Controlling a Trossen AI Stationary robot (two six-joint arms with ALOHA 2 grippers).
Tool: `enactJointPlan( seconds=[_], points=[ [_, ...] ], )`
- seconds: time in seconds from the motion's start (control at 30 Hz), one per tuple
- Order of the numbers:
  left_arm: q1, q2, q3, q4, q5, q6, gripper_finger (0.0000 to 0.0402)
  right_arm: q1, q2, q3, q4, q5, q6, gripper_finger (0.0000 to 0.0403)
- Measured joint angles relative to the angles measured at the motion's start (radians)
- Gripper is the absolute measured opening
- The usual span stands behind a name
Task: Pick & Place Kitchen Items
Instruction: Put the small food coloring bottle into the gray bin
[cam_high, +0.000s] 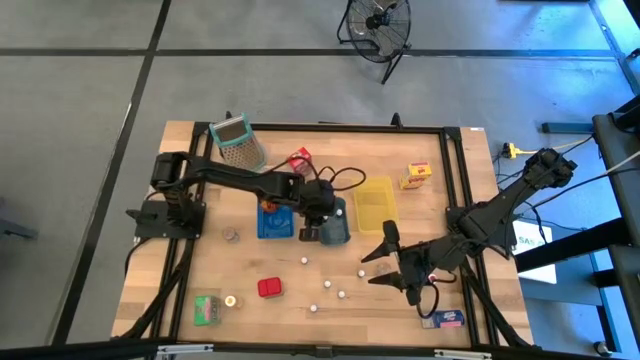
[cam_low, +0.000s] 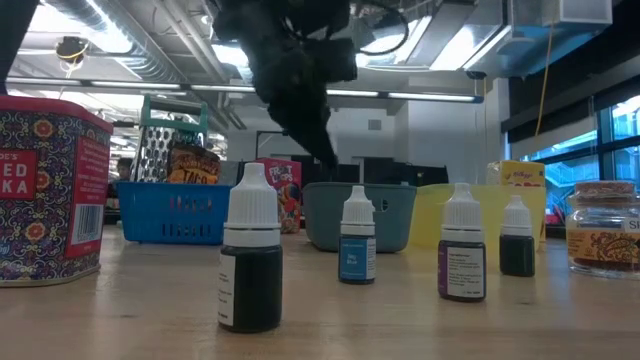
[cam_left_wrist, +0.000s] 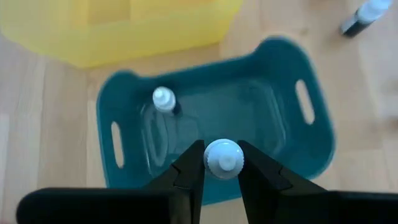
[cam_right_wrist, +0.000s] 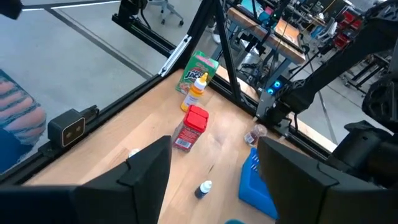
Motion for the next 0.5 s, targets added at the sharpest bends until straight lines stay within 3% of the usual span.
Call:
enactJointPlan(
  seconds=[0.5],
  points=[
    [0.009, 0.073, 0.001, 0.057, 0.002, -0.017, 0.0075, 0.000, 0.000, 0.000, -0.035, -0.014, 0.028, 0.0240]
  ],
)
